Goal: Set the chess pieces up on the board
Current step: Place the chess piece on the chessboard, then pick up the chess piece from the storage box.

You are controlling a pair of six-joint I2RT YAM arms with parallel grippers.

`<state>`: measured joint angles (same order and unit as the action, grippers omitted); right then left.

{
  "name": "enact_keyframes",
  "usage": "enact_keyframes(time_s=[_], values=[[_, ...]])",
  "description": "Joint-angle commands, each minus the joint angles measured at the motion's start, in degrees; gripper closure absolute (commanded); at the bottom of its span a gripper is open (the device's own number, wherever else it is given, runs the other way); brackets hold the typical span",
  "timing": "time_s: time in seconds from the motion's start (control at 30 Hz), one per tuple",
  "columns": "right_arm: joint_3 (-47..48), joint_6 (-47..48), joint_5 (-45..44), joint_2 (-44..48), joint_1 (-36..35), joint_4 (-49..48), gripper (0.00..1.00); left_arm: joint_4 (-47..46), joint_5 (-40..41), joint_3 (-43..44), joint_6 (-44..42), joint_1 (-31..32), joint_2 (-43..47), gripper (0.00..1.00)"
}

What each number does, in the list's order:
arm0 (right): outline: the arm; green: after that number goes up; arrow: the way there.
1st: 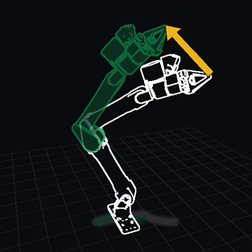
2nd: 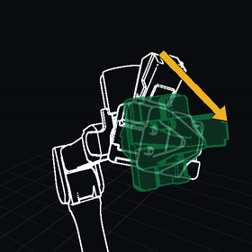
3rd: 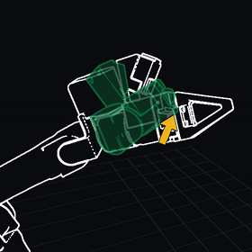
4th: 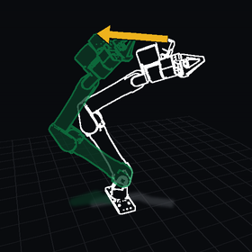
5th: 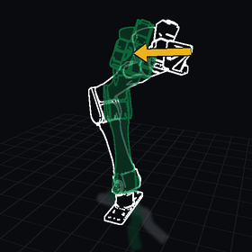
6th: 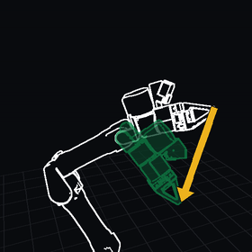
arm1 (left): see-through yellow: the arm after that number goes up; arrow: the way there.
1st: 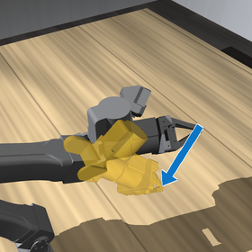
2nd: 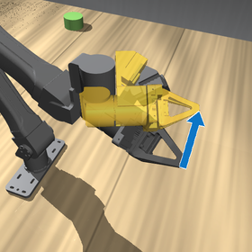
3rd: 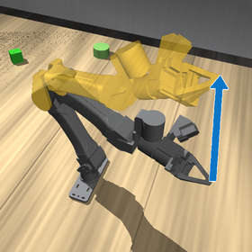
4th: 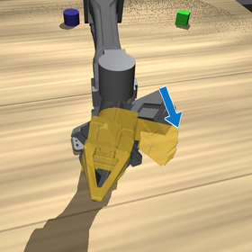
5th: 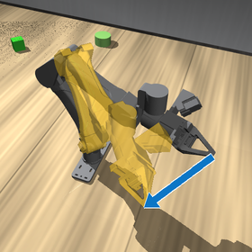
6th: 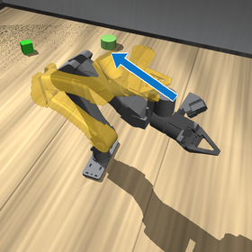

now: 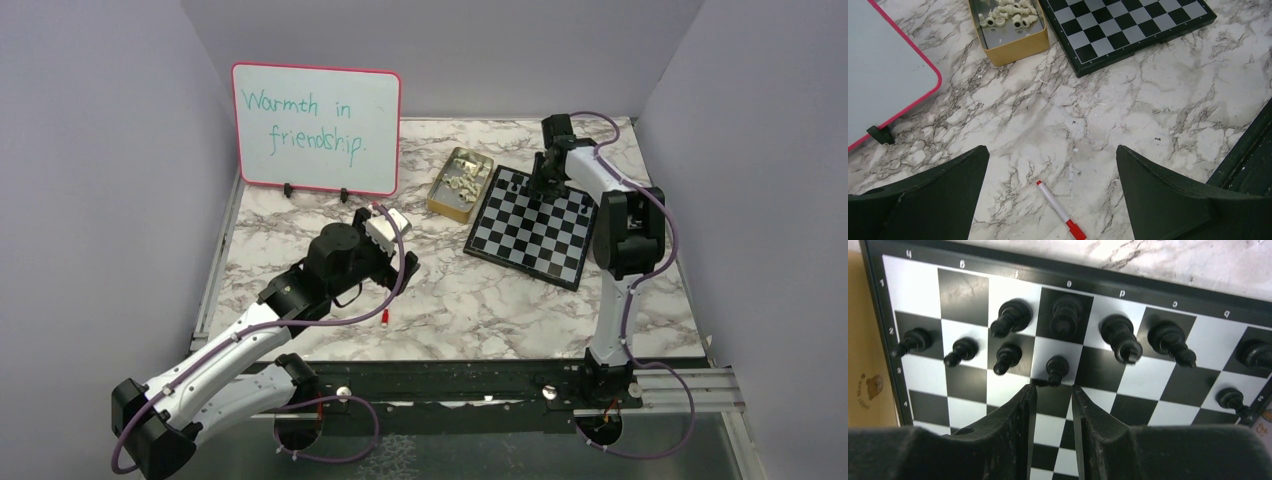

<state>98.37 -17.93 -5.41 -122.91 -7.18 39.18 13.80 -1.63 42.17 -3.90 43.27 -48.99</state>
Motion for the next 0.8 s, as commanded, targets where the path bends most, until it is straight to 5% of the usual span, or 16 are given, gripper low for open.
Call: enact_keyframes(time_s=[0.0, 0.37, 0.77], values=[[-0.9, -0.4, 2.7, 6.5, -0.4, 1.5, 0.61, -1.1, 2.3, -0.7, -0.4, 0.3, 0.7, 0.01], [-7.2, 4.1, -7.3, 20.7, 0.4, 2.6, 0.61, -1.3, 2.9, -0.6, -0.1, 0.3, -0.6, 0.01], [-14.8, 8.3, -11.8, 25.8, 14.6, -1.8, 0.65, -1.1, 3.5, -0.8, -0.4, 0.3, -1.1, 0.01]])
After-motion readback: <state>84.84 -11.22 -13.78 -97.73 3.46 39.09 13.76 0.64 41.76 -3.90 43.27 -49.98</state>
